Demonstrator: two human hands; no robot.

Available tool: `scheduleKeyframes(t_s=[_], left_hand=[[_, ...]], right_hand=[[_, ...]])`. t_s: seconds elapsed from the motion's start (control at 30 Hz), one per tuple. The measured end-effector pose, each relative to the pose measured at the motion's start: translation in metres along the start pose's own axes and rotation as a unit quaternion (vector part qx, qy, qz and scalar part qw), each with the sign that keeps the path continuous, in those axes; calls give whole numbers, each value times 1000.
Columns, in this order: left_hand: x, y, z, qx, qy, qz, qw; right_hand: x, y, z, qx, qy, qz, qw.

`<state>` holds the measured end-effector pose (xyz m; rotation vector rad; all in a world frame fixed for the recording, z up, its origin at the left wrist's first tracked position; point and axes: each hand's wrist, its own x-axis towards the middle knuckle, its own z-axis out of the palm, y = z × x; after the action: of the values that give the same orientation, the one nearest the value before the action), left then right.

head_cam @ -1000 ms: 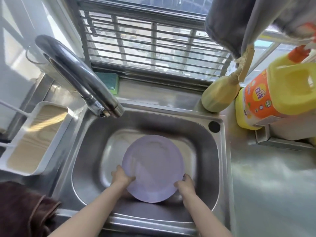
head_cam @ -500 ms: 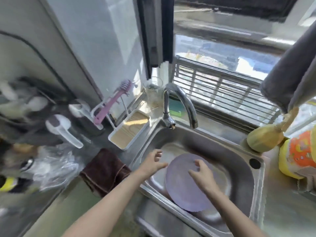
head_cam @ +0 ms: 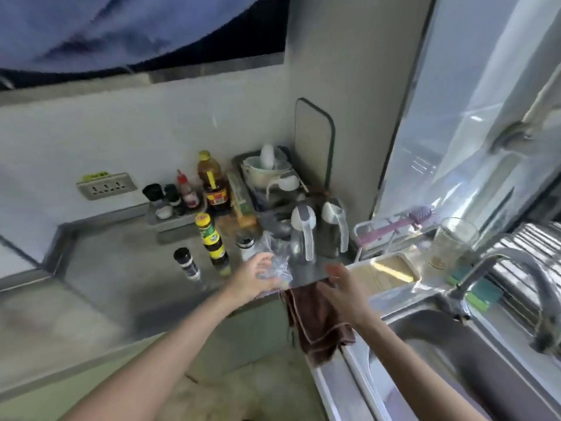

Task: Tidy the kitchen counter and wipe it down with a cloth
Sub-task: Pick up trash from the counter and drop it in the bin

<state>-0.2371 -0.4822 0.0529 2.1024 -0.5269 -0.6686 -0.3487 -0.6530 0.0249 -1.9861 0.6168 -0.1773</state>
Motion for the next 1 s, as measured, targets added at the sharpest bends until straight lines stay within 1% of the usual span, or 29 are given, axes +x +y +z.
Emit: scheduleKeyframes(t_s=[0.13, 0.2, 0.43, 0.5, 0.57, 0.67, 0.77, 0.87, 1.0], left_hand=[[-7, -32, -58, -25, 56, -21, 998], [-7, -48, -83, -29, 72, -34, 996], [12, -117, -161, -61, 92, -83, 990], [23, -134, -174, -71, 94, -88, 989], [36, -146, -182, -73, 83, -82, 990], [58, -154, -188, -79, 56, -65, 993], [76, -153, -188, -82, 17, -51, 995], [87, -147, -183, -91, -11, -39, 995], [95, -143, -179, -95, -25, -33, 995]], right_hand=[[27, -42, 44, 8, -69, -34, 997], [41, -56, 69, -2, -85, -29, 996], [88, -86, 166, -57, -96, -2, 994], [99, -89, 190, -107, -76, 0, 991], [107, -86, 205, -161, -33, 18, 986], [110, -74, 210, -172, 17, 77, 982], [111, -61, 207, -201, 58, 143, 967], [114, -48, 204, -237, 46, 202, 949], [119, -34, 201, -259, 27, 235, 936]])
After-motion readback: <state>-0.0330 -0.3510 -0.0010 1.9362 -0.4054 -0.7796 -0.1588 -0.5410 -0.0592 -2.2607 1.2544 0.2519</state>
